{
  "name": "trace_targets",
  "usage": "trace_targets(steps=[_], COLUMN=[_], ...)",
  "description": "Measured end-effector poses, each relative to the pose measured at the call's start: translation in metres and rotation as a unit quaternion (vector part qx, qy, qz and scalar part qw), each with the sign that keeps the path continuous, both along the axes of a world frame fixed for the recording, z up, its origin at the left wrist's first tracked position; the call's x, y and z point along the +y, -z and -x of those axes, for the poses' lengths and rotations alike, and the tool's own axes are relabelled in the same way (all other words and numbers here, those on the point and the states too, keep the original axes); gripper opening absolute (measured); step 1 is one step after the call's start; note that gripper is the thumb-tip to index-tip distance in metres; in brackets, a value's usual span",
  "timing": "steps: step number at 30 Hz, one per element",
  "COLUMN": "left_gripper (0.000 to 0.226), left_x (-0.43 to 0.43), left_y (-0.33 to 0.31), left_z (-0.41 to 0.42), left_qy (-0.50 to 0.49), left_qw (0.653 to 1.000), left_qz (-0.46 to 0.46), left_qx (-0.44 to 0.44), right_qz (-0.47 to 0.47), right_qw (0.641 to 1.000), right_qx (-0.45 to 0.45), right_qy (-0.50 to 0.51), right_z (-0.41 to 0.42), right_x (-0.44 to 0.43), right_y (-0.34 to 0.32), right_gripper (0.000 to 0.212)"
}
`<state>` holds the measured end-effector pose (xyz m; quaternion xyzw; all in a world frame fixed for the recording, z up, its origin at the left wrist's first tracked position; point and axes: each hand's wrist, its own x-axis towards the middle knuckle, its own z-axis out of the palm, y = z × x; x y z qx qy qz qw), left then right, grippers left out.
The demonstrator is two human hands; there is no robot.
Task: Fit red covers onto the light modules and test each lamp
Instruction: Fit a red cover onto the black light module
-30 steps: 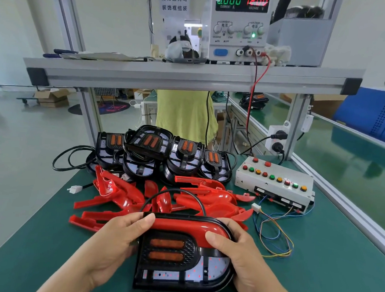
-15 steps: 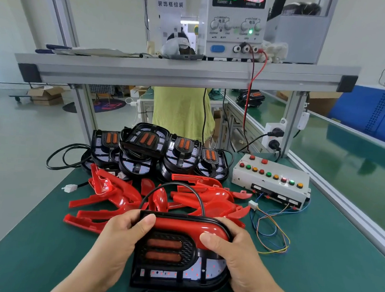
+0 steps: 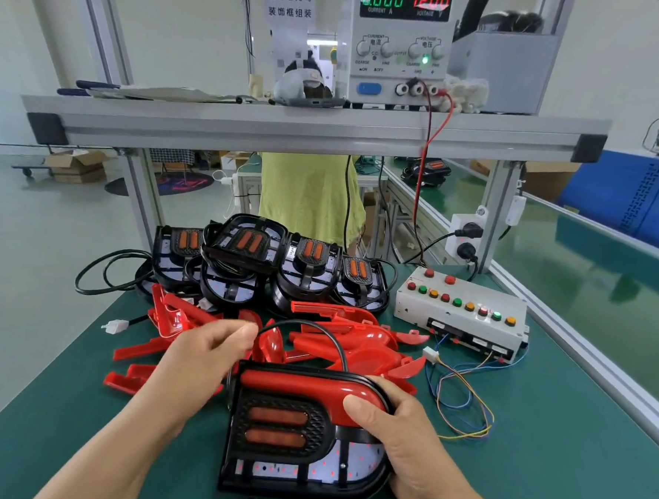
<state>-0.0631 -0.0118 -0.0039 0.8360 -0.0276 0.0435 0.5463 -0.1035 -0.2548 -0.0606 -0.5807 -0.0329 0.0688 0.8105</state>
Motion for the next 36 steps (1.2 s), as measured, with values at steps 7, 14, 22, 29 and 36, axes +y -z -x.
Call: trace_targets(steps=[7,14,22,29,36], left_gripper=[0.031,0.030,0.026,0.022,0.024], left_x=[-0.043,-0.062,-0.060,-0.061,-0.066], left_y=[-0.010,-0.006,-0.001,0.002,0.001], left_z=[-0.075,-0.112,-0.119,-0.115,-0.118], left_qy=[0.004,-0.005,0.049,0.051,0.067], left_qw=[0.980,0.913,0.813,0.849,0.831], left_qz=[-0.199,-0.406,-0.568,-0.519,-0.550], left_qx=[-0.026,-0.028,-0.119,-0.090,-0.041], right_qz=[-0.003,-0.014,-0.007,-0.019,-0.026], right_qw=[1.000,0.999,0.999,0.999,0.998], right_qx=[0.013,0.029,0.038,0.045,0.054], right_qy=[-0.002,0.004,0.015,0.014,0.004], right_z=[0.001,0.000,-0.002,-0.001,0.000], right_x=[-0.002,-0.003,-0.004,-0.003,-0.005], right_y=[0.000,0.001,0.001,-0.002,-0.002], right_gripper=[0.052,0.056,0.052,0.054,0.055])
